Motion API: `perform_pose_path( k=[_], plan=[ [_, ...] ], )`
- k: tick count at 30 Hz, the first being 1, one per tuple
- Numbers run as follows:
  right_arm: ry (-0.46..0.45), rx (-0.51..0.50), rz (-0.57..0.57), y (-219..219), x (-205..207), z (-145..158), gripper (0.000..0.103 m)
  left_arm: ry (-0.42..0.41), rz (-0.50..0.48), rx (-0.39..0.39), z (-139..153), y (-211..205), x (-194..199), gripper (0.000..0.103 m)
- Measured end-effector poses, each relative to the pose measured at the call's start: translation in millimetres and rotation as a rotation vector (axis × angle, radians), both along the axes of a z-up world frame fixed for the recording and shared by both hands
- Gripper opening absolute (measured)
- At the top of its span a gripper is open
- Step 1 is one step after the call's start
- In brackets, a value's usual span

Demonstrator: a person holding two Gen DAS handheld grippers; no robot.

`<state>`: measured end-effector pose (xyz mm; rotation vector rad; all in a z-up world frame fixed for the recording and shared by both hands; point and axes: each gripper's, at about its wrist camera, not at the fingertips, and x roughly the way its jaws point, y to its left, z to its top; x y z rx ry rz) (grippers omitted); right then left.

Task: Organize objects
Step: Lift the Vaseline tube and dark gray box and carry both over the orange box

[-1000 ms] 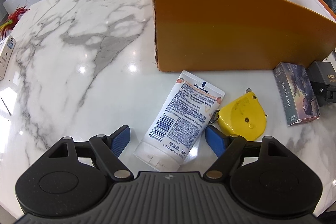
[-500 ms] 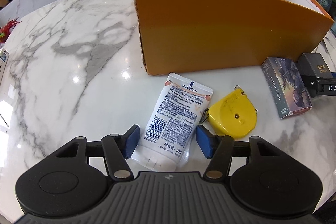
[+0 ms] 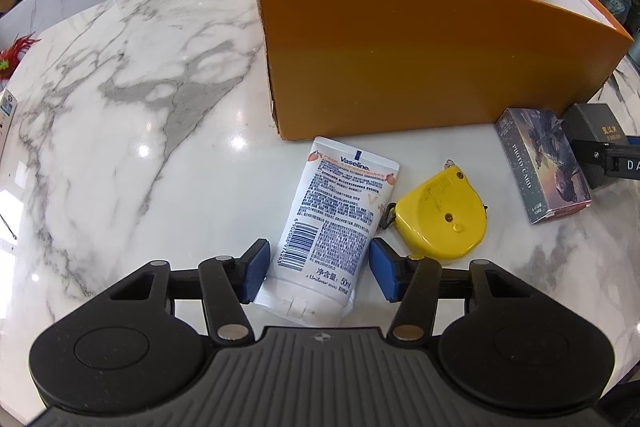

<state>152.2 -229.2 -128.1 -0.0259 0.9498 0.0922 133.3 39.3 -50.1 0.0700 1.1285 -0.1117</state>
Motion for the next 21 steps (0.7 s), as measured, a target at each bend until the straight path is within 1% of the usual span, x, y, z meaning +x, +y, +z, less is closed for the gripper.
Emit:
perform_pose_path(
  k=[3, 9, 16, 21],
  plan=[
    [-0.002, 0.017, -0.002, -1.7, -2.7, 2.4, 0.076, 0.013, 0.012, -0.024, 0.6, 4.6, -2.3, 0.058],
    [-0.02, 0.01, 0.006, -1.9, -12.0, 11.1, 0.076, 0.039, 0.012, -0.045, 1.0, 11.1, -8.4, 0.058],
    [-0.025, -0.002, 0.026, -3.9, -24.6, 18.9, 0.076, 0.027, 0.009, -0.05, 11.1, 14.9, -17.8, 0.056],
    [-0.035, 0.019, 0.047, -6.2, -38.6, 27.9, 0.076, 0.011, -0.001, -0.056, 21.9, 16.5, -26.0, 0.056]
  ],
)
